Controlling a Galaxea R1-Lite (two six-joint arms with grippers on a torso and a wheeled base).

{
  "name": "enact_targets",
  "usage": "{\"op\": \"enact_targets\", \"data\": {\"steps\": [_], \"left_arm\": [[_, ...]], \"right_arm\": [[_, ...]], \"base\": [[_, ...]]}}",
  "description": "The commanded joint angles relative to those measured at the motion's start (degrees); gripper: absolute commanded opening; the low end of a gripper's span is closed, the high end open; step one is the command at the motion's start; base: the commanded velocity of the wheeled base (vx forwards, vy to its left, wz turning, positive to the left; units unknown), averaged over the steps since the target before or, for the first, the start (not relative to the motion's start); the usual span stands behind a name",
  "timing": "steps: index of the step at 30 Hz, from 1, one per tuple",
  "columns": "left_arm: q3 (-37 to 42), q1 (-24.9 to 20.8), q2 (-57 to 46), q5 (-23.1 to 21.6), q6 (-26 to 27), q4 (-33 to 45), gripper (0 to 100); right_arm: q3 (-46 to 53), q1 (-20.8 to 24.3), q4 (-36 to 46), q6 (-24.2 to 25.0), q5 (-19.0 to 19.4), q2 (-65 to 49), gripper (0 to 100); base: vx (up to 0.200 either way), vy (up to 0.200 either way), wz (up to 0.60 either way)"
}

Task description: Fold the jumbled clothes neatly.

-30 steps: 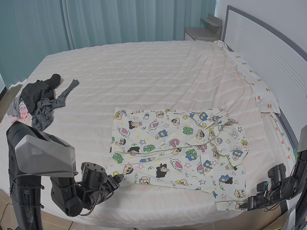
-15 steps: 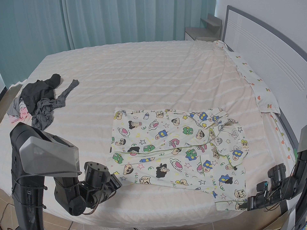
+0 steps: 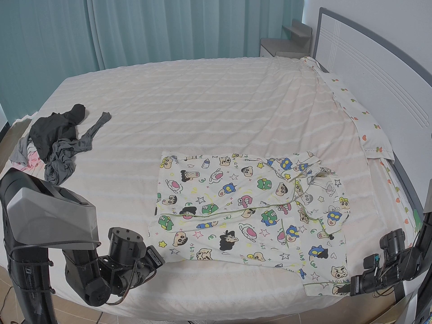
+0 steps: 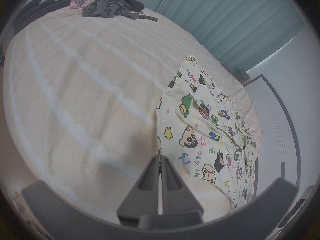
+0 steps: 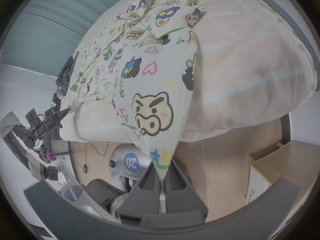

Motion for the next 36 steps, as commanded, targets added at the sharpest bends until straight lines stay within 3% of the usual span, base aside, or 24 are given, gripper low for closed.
{"op": "enact_targets", "data": {"steps": [1, 11, 18, 28, 36], "left_arm": [[0.7, 0.0, -1.6, 0.0, 0.0, 0.2, 0], [3.2, 0.0, -3.4, -2.4, 1.4, 0.4, 0], [4.7, 0.6, -4.4, -4.2, 5.2, 3.4, 0], [4.3, 3.4, -6.0, -4.4, 5.5, 4.0, 0], [3.7, 3.3, -6.4, -8.3, 7.6, 13.0, 0]], "right_arm": [[1.0, -0.2, 0.2, 0.0, 0.1, -2.0, 0], [1.0, -1.4, 1.0, -0.6, 0.0, -3.7, 0], [1.0, -2.9, 6.4, -6.6, 1.1, -6.8, 0], [1.0, -5.2, 7.8, -9.1, 1.2, -6.6, 0], [1.0, -5.5, 9.2, -11.2, 1.1, -3.8, 0]], "base": [[0.0, 0.0, 0.0], [0.0, 0.0, 0.0], [0.0, 0.0, 0.0], [0.0, 0.0, 0.0], [0.0, 0.0, 0.0]]}}
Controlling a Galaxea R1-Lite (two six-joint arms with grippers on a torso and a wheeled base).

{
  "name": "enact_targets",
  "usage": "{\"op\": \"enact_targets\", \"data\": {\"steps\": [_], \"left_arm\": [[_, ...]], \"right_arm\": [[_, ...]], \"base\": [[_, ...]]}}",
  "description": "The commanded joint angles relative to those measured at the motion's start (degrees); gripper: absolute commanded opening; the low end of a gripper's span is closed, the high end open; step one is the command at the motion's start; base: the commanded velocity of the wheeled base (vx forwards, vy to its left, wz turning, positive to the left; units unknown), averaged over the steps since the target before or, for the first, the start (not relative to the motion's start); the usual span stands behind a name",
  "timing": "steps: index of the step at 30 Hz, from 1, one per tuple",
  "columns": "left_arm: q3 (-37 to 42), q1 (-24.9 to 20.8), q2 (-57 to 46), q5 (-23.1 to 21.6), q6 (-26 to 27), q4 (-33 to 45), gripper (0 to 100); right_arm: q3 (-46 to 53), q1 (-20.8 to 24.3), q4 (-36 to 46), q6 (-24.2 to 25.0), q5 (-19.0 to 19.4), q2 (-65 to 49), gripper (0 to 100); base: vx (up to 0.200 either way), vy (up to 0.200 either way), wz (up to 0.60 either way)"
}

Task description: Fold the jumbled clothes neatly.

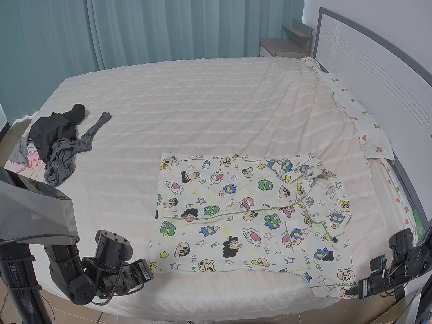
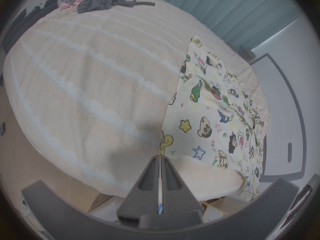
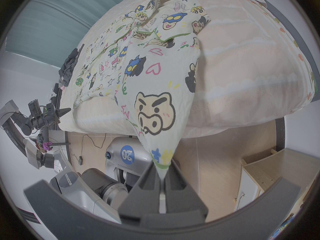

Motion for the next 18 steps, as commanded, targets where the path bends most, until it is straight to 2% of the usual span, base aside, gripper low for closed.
{"op": "enact_targets", "data": {"steps": [1, 9, 10, 17, 18], "left_arm": [[-0.8, 0.0, -0.2, -0.5, 0.5, 2.2, 0], [-1.2, 0.0, 0.2, -0.5, 0.6, 3.5, 0], [-1.2, 0.1, 0.2, -0.5, 0.6, 3.5, 0], [-1.2, 0.1, -0.2, -0.5, 0.5, 3.0, 0], [-1.1, 0.1, -2.7, -0.4, 0.7, 2.1, 0]], "right_arm": [[1.0, 0.0, 0.1, -1.1, -0.1, 2.7, 0], [1.0, 0.0, 0.1, -2.0, -0.4, 4.8, 0], [1.0, 0.0, 0.1, -2.0, -0.5, 5.1, 100], [1.0, -0.1, -0.4, -2.0, -0.4, 5.4, 100], [1.0, -0.4, -0.5, -2.1, -0.5, 4.4, 100]], "base": [[0.0, 0.0, 0.0], [0.0, 0.0, 0.0], [0.0, 0.0, 0.0], [0.0, 0.0, 0.0], [0.0, 0.0, 0.0]]}}
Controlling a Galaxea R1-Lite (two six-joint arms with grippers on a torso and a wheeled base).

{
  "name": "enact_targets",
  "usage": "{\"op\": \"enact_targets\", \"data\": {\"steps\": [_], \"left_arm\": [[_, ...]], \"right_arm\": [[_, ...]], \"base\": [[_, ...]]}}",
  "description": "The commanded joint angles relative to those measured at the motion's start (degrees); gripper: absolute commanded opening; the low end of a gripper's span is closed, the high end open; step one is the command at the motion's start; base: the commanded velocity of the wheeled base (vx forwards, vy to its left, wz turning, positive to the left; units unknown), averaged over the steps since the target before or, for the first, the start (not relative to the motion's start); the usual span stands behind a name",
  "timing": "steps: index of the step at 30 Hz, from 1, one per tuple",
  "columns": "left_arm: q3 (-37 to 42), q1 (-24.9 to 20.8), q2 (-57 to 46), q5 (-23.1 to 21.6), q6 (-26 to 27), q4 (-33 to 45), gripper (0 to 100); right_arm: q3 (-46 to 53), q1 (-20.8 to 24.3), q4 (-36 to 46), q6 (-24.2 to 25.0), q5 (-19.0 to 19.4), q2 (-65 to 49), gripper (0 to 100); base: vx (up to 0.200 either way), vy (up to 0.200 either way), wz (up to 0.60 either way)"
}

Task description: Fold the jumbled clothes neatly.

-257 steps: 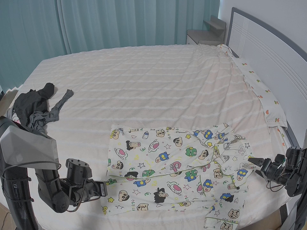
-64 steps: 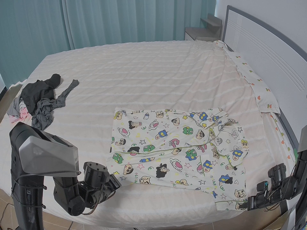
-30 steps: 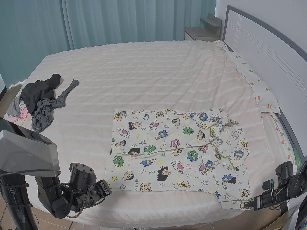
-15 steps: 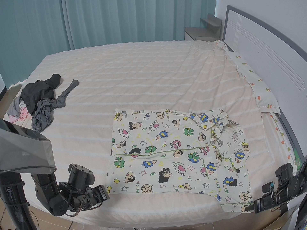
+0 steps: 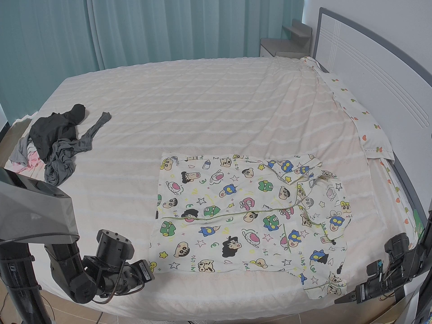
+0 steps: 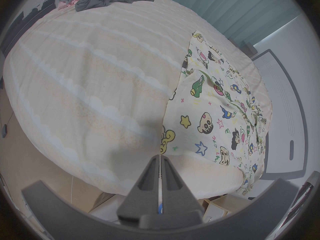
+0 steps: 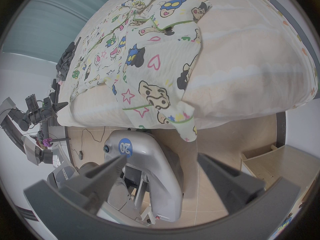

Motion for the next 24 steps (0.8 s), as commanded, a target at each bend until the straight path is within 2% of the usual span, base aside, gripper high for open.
{"op": "enact_targets", "data": {"steps": [1, 7, 12, 13, 16, 24], "left_arm": [[0.3, 0.0, -4.0, 0.1, 0.2, -1.1, 0], [0.3, -0.2, -7.9, 0.0, -0.2, -2.0, 0], [0.4, -0.3, -9.4, -0.3, -2.1, -4.2, 0], [0.7, -0.5, -9.2, -1.5, -2.4, -4.1, 0], [0.8, -0.5, -9.2, -3.2, -2.4, -4.1, 0], [0.9, -0.5, -8.9, -3.2, -2.3, -4.1, 0]], "right_arm": [[1.0, -0.4, -0.3, 0.0, 0.1, -1.3, 100], [1.0, -0.8, -0.2, 0.4, 1.0, -8.1, 100], [1.0, -0.8, -0.1, 0.5, 3.2, -11.1, 100], [1.0, -0.8, -0.1, 0.5, 3.4, -11.5, 100], [1.0, -0.8, -0.3, 0.5, 3.4, -11.5, 100], [1.0, -0.8, -0.7, 0.6, 4.7, -12.6, 100]], "base": [[0.0, 0.0, 0.0], [0.0, 0.0, 0.0], [0.0, 0.0, 0.0], [0.0, 0.0, 0.0], [0.2, 0.0, 0.0], [0.2, 0.0, 0.0]]}}
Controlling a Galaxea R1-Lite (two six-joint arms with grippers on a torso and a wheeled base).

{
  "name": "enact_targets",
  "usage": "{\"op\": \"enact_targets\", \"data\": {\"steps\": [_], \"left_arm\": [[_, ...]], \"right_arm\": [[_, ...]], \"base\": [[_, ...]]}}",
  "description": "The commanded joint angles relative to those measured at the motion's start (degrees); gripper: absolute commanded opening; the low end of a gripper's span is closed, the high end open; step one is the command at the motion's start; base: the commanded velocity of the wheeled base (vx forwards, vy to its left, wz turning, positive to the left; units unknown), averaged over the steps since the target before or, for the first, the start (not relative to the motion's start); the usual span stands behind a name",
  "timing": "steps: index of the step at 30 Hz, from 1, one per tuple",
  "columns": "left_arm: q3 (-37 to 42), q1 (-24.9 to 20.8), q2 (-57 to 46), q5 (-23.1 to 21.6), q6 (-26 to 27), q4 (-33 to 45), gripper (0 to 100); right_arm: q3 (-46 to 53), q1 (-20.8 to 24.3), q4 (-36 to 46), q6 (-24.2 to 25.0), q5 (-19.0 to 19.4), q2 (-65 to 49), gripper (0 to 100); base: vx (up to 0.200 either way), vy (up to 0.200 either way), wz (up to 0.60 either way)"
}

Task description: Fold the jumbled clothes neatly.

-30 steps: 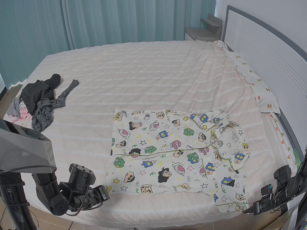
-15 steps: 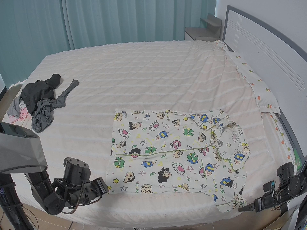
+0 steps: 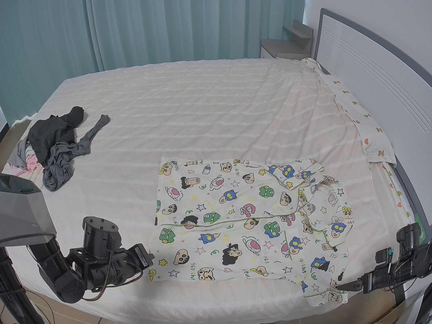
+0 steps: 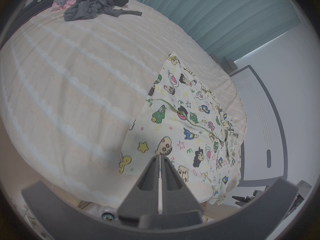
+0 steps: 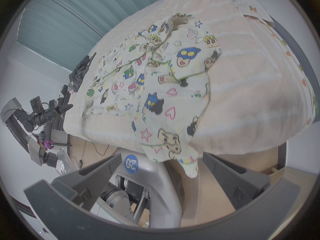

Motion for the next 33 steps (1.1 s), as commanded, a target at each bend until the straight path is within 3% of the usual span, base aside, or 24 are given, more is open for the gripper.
{"op": "enact_targets", "data": {"steps": [1, 10, 12, 13, 14, 17, 18, 19, 20, 22, 24, 26, 27, 28, 29, 31, 33], "left_arm": [[0.0, 0.0, -0.1, 0.0, 0.0, 0.0, 0], [0.0, 0.0, 0.1, 0.0, 0.0, 0.0, 0], [-0.1, -0.1, 0.1, 0.3, 0.2, 0.0, 0], [-0.1, -0.1, 0.1, 0.3, 0.2, 0.0, 0], [-0.1, 0.0, 0.1, 0.3, 0.2, 0.0, 0], [0.0, -0.3, 0.1, 0.2, 0.2, 0.0, 0], [0.1, -0.4, 0.2, 0.3, 0.3, 0.0, 0], [0.1, -0.5, 0.2, 0.3, 0.3, 0.0, 0], [0.1, -0.6, 0.3, 0.3, 0.3, 0.0, 0], [0.1, -0.9, 0.6, 0.3, 0.3, 0.0, 0], [0.1, -1.0, 1.2, 0.6, 0.3, 0.0, 0], [0.1, -1.1, 1.3, 0.7, 0.3, 0.0, 0], [0.1, -1.0, 1.4, 0.7, 0.3, 0.0, 0], [0.1, -1.0, 1.4, 0.7, 0.3, 0.0, 0], [0.1, -1.0, 1.4, 0.7, 0.3, 0.0, 0], [0.1, -1.1, 1.4, 0.7, 0.3, 0.0, 0], [0.1, -1.0, 1.4, 0.8, 0.3, 0.0, 0]], "right_arm": [[1.0, 0.0, -0.3, 0.2, 0.8, -1.2, 100], [0.7, 0.1, -0.4, 2.0, 8.1, -5.5, 100], [-0.5, 0.2, -0.8, 5.3, 13.4, -7.6, 100], [-0.7, 0.2, -0.9, 5.8, 14.1, -7.8, 100], [-1.7, 0.7, -1.3, 9.9, 17.1, -8.8, 100], [-5.1, 4.5, -2.8, 21.0, 17.4, -10.7, 100], [-6.9, 6.9, -3.9, 28.5, 17.3, -11.4, 100], [-8.0, 8.0, -4.7, 32.3, 17.3, -11.6, 100], [-10.1, 9.8, -7.1, 40.5, 17.3, -11.9, 100], [-12.5, 11.8, -11.8, 50.3, 17.1, -10.9, 100], [-14.1, 14.2, -17.3, 56.5, 14.6, -8.5, 100], [-15.2, 17.0, -21.3, 58.6, 9.9, -4.9, 100], [-17.1, 20.2, -25.3, 59.2, 2.0, 0.5, 100], [-17.1, 20.2, -25.3, 59.2, 2.0, 0.5, 100], [-19.6, 24.1, -29.3, 59.0, -9.0, 8.0, 100], [-23.0, 28.1, -35.2, 58.5, -20.7, 16.0, 100], [-24.5, 29.9, -37.4, 57.6, -24.1, 19.3, 100]], "base": [[0.2, 0.0, 0.0], [0.2, 0.0, 0.0], [0.2, 0.0, 0.0], [0.2, 0.0, 0.0], [0.0, 0.0, 0.0], [0.0, 0.0, 0.0], [0.0, 0.0, 0.0], [0.0, 0.0, 0.0], [0.0, 0.0, 0.0], [0.0, 0.0, 0.0], [0.0, 0.0, 0.0], [0.0, 0.0, 0.0], [0.0, 0.0, 0.0], [0.0, 0.0, 0.0], [0.0, 0.0, 0.0], [0.0, 0.0, 0.0], [0.0, 0.0, 0.0]]}}
